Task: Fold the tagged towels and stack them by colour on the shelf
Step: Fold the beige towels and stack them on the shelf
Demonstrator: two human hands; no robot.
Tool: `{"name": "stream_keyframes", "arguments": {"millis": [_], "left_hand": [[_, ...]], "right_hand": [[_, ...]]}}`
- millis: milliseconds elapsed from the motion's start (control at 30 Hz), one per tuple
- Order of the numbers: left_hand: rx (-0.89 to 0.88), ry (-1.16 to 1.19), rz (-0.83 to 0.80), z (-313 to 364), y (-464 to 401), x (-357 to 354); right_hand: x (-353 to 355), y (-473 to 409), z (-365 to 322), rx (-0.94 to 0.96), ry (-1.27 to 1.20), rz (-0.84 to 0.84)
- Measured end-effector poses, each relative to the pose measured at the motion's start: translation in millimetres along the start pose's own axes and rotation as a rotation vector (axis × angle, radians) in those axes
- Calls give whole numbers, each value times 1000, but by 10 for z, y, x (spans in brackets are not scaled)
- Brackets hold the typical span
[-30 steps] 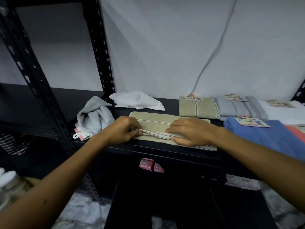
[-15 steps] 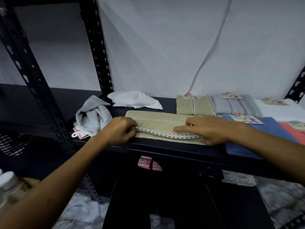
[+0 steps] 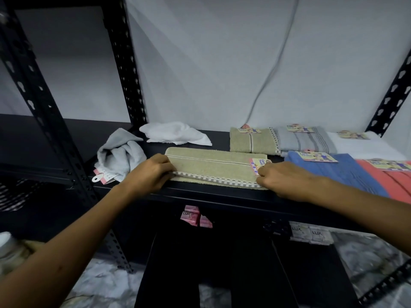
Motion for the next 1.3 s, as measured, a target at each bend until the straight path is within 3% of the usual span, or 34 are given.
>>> {"name": "stream_keyframes", "arguments": {"millis": [267, 633, 767, 867, 967, 1067, 1200, 1300], "left_hand": [[-8, 3, 33, -44, 143, 56], [251, 154, 106, -47, 346, 108], [422, 257, 139, -11, 289, 207], [699, 163, 141, -66, 193, 215], [949, 212, -29, -53, 115, 180], [969, 236, -54, 0, 67, 134], [943, 174, 101, 80, 45, 168], [949, 163, 120, 83, 38, 187]], "right_hand": [[80, 24, -37, 18, -10, -78], [37, 60, -47, -49, -62, -85], [62, 4, 106, -138, -357, -163], [186, -107, 188, -236, -562, 53], [415, -303, -60, -181, -821, 233], [493, -582, -428, -20, -937, 207], [425, -825, -641, 17, -780, 247], [422, -815, -622, 29, -731, 274]]}}
Point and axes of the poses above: each hand's wrist, its own y-axis away from the middle knuckle, its own x-axis out of the back of the hand, z = x × y, the point moved 2 cm from there along -y, towards the middle knuckle, and after that the axes turned 6 degrees about -x, right-handed, at the moved point
